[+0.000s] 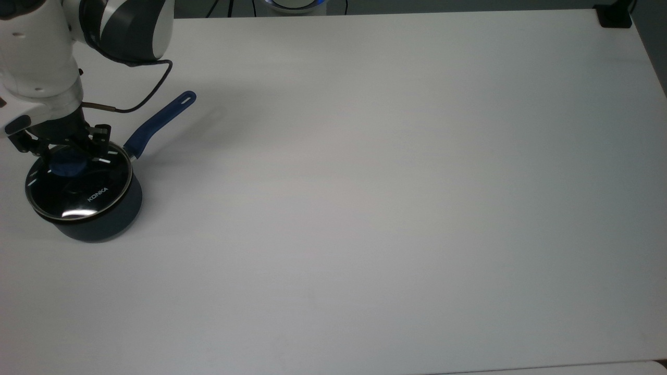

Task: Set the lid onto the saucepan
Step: 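Lower the glass lid onto the saucepan rim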

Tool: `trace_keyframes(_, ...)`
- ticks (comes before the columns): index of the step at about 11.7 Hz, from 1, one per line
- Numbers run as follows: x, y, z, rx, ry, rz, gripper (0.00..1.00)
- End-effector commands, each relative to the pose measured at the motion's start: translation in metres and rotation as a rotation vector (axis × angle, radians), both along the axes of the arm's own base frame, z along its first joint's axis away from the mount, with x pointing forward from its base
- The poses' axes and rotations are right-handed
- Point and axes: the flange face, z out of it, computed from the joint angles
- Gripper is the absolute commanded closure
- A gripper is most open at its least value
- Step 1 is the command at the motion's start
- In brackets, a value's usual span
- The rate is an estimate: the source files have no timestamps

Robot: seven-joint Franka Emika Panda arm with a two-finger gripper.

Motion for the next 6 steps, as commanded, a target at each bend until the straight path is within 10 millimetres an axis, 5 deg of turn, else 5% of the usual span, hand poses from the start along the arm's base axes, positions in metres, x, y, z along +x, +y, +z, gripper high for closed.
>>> trace_keyframes(1, -0.0055, 0.0044, -0.0062, -0.004, 0.030, 0.018, 0.42)
trace_keyframes(2, -0.0044, 0.0052, -0.0118, -0.003, 0.038, 0.020, 0.28)
trace_keyframes(3, -0.0043, 0.0053, -0.0117, -0.002, 0.036, 0.018, 0.00)
trace_keyframes(6, -0.0054, 0.0049, -0.0047, 0.004, 0.025, 0.012, 0.00)
